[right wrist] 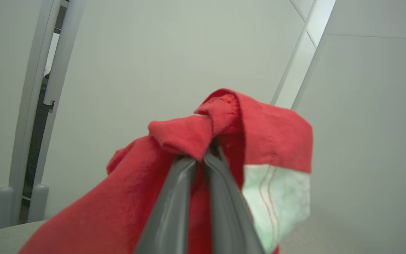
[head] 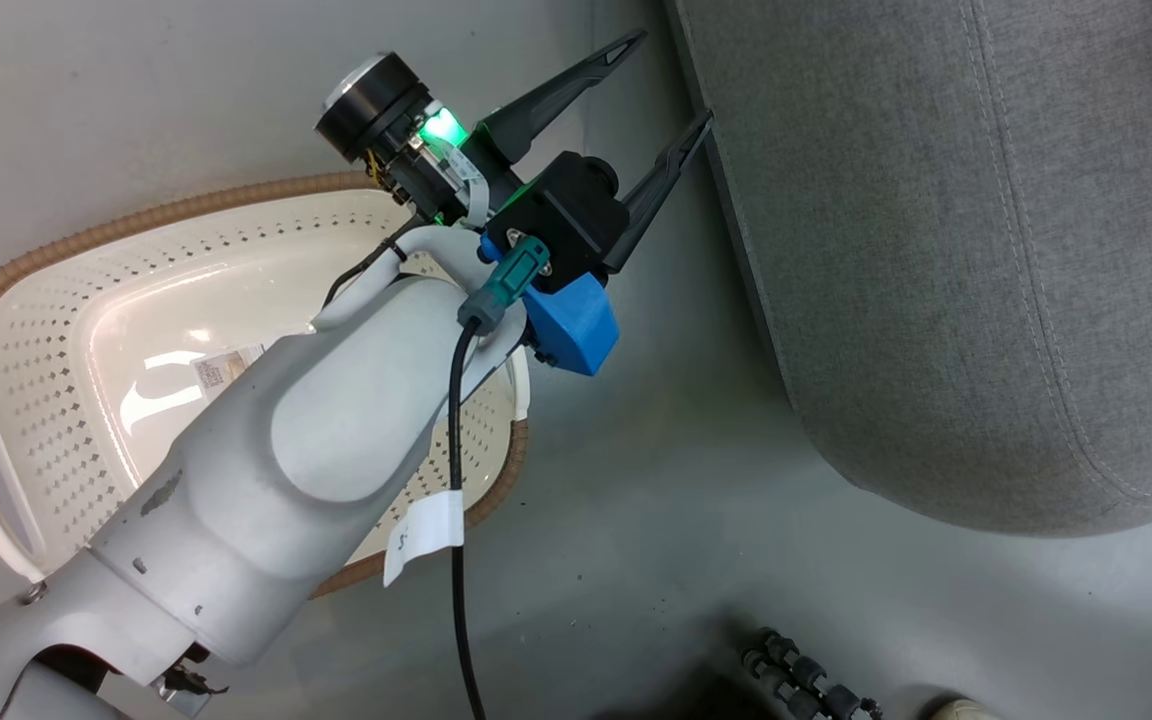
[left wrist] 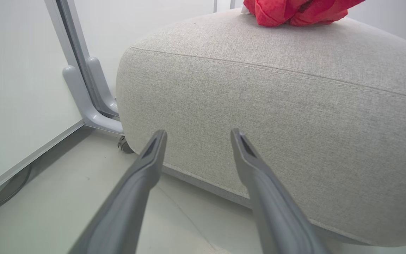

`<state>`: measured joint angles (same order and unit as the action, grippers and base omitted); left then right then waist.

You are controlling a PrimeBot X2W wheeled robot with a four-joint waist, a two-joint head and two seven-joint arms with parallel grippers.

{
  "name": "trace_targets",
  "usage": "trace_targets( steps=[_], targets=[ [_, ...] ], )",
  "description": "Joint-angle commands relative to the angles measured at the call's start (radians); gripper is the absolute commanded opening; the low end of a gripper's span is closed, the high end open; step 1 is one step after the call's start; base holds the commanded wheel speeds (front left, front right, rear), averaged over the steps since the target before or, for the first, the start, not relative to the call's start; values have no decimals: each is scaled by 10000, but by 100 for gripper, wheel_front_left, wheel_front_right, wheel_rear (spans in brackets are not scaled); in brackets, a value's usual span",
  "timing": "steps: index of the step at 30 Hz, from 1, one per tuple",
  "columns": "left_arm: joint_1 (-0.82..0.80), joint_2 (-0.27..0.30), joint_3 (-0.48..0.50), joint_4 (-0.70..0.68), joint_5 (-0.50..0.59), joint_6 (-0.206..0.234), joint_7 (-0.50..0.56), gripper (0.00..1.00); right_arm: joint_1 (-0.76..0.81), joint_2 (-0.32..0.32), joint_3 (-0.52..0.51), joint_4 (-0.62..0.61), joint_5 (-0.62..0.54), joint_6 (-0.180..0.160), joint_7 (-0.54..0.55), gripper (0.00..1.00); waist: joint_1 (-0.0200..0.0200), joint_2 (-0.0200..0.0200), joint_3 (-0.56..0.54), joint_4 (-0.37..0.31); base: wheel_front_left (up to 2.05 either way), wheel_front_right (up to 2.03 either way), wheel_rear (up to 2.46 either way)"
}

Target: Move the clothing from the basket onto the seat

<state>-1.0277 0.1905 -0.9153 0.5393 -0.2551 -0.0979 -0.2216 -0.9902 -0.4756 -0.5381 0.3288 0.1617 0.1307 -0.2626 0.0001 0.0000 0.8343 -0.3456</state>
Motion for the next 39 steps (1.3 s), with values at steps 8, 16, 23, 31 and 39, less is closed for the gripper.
trace_targets(
  steps=[8, 16, 23, 31, 39],
  targets=[
    [-217, 71, -89, -186, -42, 72, 102, 100, 518, 867, 345, 775, -155, 1, -35, 0, -1, 0, 174, 103, 0, 0, 0],
    [-208, 132, -163, -251, -86, 164, 110, 100, 988, 1498, 835, 1407, -99, 1, -35, 0, -1, 0, 292, 248, 0, 0, 0],
    [-170, 70, -177, -160, -186, 200, -13, 100, 1318, 1532, 889, 1608, 37, 1, -35, 5, -1, 0, 79, 324, 0, 0, 0],
    [313, -241, -109, 73, -448, 314, -319, 100, 2522, 1492, 1019, 1043, -214, 1, -34, 100, -1, 0, -926, 511, 0, 0, 0],
    [1195, -429, 483, -54, -787, 531, -446, 100, 4106, 1691, 1681, -7, -432, 1, -35, 100, -1, 0, -2524, 803, 0, 0, 0]
  ],
)
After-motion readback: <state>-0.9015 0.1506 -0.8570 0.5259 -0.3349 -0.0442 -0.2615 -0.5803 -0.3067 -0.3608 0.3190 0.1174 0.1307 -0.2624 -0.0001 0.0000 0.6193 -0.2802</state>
